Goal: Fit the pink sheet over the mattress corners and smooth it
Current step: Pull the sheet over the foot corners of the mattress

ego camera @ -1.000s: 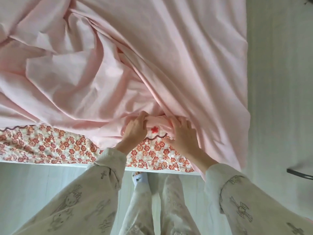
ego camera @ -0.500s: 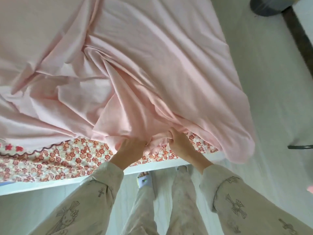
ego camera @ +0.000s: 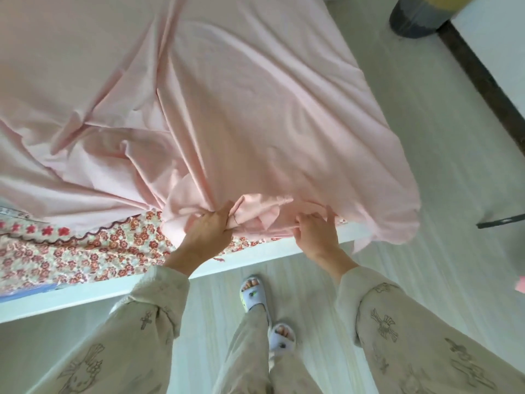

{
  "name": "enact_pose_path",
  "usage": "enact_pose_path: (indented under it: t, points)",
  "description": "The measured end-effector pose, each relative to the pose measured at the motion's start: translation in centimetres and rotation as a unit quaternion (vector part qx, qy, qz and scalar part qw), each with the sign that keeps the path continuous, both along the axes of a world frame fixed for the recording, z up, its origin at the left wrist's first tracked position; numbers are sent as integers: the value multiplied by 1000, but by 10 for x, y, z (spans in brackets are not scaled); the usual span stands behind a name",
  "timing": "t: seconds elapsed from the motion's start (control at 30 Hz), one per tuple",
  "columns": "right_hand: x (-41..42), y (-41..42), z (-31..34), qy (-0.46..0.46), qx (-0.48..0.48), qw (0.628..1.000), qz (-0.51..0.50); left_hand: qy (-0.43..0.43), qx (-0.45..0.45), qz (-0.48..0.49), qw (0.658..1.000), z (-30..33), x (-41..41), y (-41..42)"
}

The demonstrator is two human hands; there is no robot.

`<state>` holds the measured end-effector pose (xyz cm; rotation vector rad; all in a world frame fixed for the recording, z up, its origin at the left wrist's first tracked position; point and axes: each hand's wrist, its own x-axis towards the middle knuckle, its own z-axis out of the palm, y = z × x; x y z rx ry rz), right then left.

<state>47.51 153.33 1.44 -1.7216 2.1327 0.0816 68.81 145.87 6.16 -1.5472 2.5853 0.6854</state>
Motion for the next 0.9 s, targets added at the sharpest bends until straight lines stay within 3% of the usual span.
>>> enact_pose_path:
  t: [0.1, 0.2, 0.4, 0.57, 0.73, 0.9]
  points:
    - [13, 25, 12, -68, -14, 998, -4, -14, 19, -30, 999, 4, 21, 27]
    - [30, 39, 19, -108, -38, 993, -20, -128, 33, -82, 988, 5, 35, 49]
    - [51, 61, 9, -96, -134, 985, 53, -58, -65, -43, 995, 4, 55, 58]
    - [69, 60, 4, -130, -104, 980, 111, -18, -97, -52, 994, -3, 80, 63]
    - [88, 65, -4, -131, -37, 981, 140, -47, -36, -62, 996, -11, 104, 73]
    - [95, 69, -4, -141, 38, 982, 122, -20, -12, -61, 998, -23, 109, 76]
